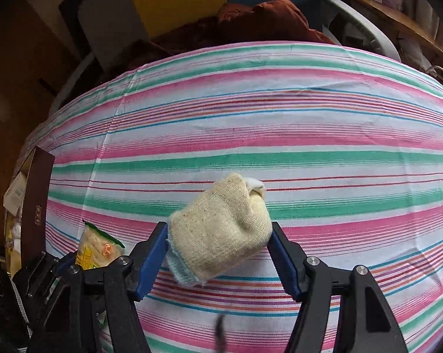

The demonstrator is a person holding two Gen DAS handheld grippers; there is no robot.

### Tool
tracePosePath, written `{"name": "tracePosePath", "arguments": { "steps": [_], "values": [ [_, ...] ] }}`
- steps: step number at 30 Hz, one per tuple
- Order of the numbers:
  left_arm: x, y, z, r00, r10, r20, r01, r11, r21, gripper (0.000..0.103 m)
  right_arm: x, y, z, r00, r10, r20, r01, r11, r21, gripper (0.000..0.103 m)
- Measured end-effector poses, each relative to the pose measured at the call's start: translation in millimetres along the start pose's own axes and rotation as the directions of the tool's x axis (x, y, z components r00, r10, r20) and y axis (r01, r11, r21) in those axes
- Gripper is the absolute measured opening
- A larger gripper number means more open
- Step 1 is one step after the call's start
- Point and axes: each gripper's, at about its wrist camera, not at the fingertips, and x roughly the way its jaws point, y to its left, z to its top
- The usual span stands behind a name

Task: Organize objects
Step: 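Carry the cracker packet and sock bundle into the gold tray and release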

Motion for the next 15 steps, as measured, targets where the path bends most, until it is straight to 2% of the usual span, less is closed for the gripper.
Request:
{"name": "tracePosePath", "arguments": {
  "steps": [7,15],
  "values": [
    [0,-2,-1,1.0,0.008,-0.002,-0.008,1.0,0.009,0.049,5,6,-1,0.999,-0.03,-0.011,0.03,0.999,-0.033,0.066],
    [-16,11,-10,0.998,0.057,-0.009,-0.058,0.998,-0.027,0.048,2,6,-2,0.999,-0.043,-0.008,0.043,0.999,-0.033,0.066]
  ]
}}
